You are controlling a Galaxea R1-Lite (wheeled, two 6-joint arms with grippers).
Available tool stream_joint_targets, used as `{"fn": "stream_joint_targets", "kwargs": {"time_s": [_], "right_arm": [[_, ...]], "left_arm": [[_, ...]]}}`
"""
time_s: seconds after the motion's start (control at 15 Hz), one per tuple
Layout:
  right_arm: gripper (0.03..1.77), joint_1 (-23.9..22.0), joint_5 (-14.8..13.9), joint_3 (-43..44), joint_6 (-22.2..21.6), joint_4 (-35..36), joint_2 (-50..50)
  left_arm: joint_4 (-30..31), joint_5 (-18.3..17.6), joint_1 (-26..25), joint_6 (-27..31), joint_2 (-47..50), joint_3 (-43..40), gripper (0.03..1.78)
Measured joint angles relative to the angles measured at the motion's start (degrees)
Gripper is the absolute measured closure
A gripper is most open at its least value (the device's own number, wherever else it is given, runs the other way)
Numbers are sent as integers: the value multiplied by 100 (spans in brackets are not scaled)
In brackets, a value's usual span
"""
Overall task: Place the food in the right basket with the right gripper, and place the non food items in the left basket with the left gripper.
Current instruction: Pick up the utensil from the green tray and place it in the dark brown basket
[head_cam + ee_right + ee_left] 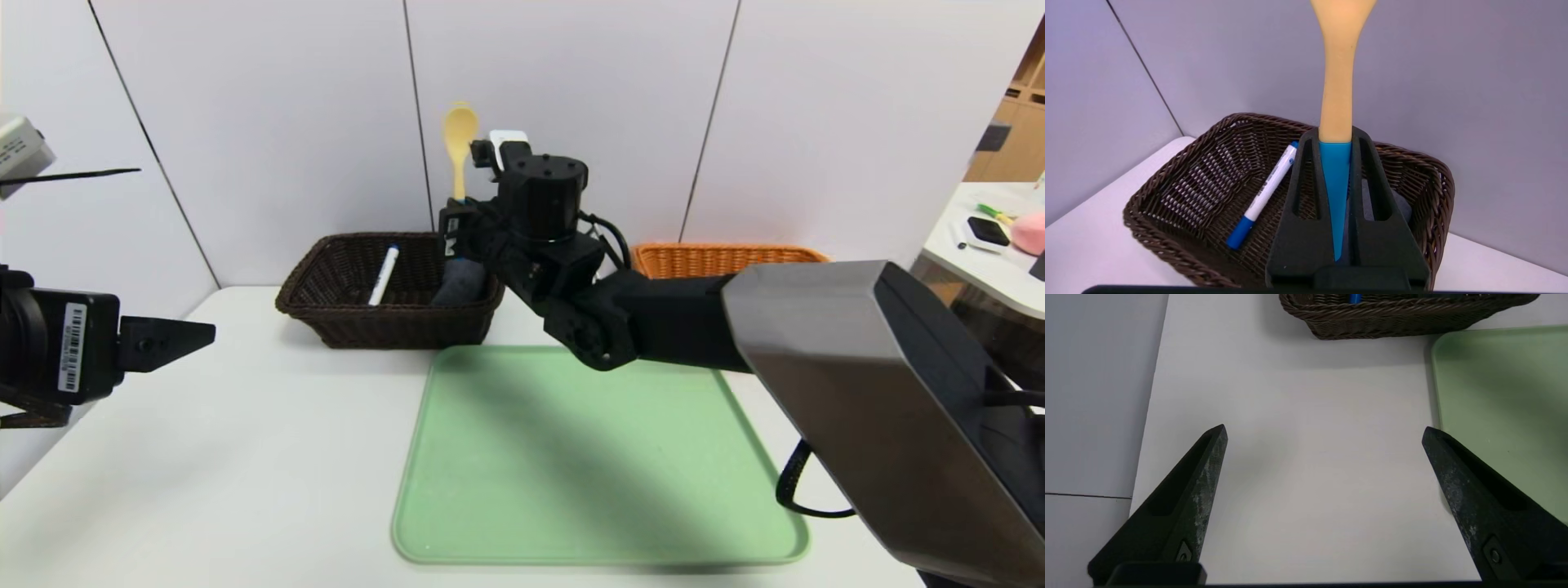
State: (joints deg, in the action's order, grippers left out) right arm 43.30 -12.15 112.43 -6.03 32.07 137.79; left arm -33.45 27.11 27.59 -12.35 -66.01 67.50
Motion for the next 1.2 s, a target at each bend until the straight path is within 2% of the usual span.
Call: {"fn": "stream_joint_targets", "kwargs": {"time_s": [0.2,0.27,0.47,0.67,0.93,1.2], "right_arm": [[162,-20,2,0,80,105,149],[141,-37,2,0,108,105,174],[99,-59,2,-2,118,111,218],[70,-61,15,-2,118,117,221],[46,-61,-2,-2,135,108,105],[31,22,-247,-2,516,-162,-466]], "left_arm": [[10,17,-271,-132,121,-79,12],[10,15,-306,-154,152,-99,12],[7,9,-336,-140,215,-124,12],[7,4,-341,-138,234,-151,12],[13,-22,-336,-145,221,-168,12],[24,-22,-334,-160,207,-124,12]]}}
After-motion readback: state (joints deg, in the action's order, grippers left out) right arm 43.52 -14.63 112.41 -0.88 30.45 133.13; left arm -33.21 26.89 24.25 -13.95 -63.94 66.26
